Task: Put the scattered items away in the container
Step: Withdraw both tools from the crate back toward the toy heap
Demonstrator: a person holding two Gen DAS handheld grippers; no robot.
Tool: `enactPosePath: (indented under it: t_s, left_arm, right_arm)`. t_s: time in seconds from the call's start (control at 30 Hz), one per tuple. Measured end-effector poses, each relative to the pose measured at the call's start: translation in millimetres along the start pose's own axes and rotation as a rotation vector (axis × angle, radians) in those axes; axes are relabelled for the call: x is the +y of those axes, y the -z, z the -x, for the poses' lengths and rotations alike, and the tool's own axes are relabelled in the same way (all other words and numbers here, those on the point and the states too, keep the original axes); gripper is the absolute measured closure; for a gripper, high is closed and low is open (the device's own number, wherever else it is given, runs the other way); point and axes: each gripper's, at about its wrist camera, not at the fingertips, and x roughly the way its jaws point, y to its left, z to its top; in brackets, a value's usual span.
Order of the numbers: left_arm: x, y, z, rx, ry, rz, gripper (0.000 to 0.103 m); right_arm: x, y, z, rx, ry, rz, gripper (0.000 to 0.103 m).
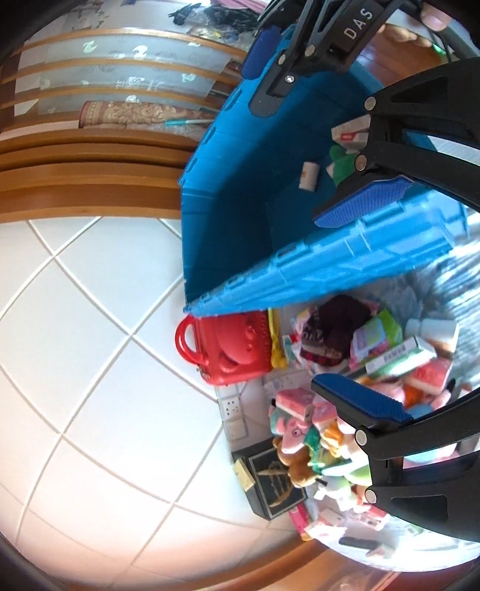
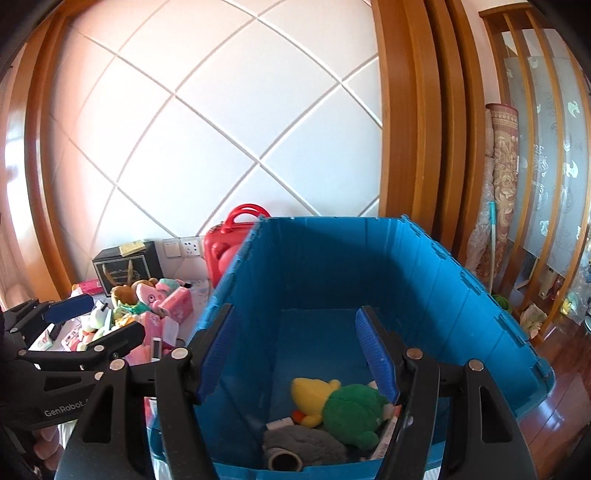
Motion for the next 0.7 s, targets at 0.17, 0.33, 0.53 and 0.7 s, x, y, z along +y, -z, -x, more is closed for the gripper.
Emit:
enactPosePath:
  t_s: [0.17,0.33,0.53,0.7]
  left_arm:
    - [87,28,16,-0.004,-0.070,0.042,0.020]
    - [174,79,17,0.050,-0.151,0.066,0.020]
    - [250,161,-8,0.206,-0.253,0.068,0.020]
    - [286,232,-34,0.363,-0.289,0.179,0.023]
  right_arm:
    - [77,3,15,-0.036,-0.073,0.014,0.035]
    - [156,31,7,-0.008,-0.154,0.047,0.032]
    - [225,94,-45,0.176,-0.236,0.078,0.032]
    - [260,164,-89,0.368,-0.325,0.110,0.032]
